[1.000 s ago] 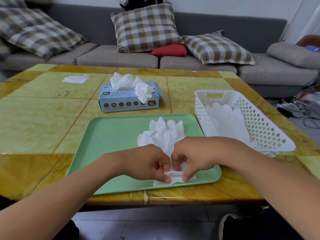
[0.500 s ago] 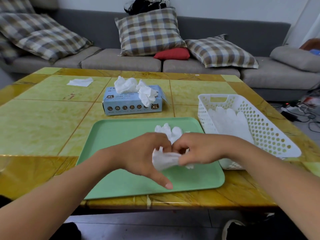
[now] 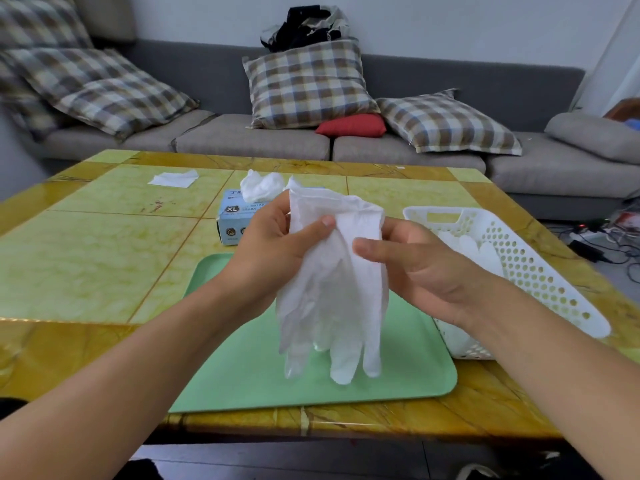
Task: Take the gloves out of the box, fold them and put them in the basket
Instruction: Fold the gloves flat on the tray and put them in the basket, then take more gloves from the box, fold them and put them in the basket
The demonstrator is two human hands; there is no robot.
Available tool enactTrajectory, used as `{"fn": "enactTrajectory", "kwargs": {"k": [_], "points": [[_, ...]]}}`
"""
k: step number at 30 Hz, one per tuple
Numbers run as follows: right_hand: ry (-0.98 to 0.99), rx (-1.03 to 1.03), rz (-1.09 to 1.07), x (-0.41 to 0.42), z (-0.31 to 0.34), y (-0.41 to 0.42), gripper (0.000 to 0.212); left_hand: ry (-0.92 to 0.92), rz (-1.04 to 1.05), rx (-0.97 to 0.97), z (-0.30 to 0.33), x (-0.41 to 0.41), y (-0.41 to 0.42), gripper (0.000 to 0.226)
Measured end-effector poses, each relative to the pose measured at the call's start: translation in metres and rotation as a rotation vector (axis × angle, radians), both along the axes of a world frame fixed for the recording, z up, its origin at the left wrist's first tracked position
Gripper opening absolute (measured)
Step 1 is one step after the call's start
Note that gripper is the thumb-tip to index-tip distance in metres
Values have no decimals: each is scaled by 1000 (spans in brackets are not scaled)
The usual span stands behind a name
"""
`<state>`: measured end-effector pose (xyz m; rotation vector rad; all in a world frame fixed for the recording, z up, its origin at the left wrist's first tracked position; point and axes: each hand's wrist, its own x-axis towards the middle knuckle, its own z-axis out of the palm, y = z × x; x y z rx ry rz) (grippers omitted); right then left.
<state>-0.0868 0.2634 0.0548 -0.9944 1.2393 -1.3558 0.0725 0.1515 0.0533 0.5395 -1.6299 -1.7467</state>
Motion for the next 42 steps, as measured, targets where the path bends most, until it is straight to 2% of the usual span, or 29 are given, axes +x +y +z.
{"fn": "enactTrajectory", "kwargs": {"k": [1,3,9,14,19,23,26,28,32,36,39,42], "points": [[-25,-5,-84,3,0,-1,49,4,-6,-1,1,0,0,15],[-68,-33,-199,6,4,-4,37,5,-24,3,7,2,-1,16],[-31,-98,-260,0,33,5,31,8,-51,-82,30,2,-1,28],[76,-176,-316,-22,80,28,46,13,-57,-82,71,-30,14,25],[192,-171,-454,-66,126,66,45,14,-156,-19,111,-83,44,18],[236,-91,-502,-108,138,86,42,-116,-227,-36,122,-130,51,41],[249,7,-544,-147,135,82,40,-227,-266,-13,123,-165,42,19],[262,44,-549,-170,131,72,40,-265,-271,-14,124,-190,33,18],[297,-65,-581,-204,129,52,35,-160,-248,-126,129,-225,12,16],[407,-162,-546,-220,108,52,39,-100,-258,-249,111,-235,1,13],[625,-83,-473,-222,59,66,26,-222,-343,-503,61,-228,0,13],[733,102,-292,-218,12,87,29,-344,-509,-718,13,-219,6,12]]}}
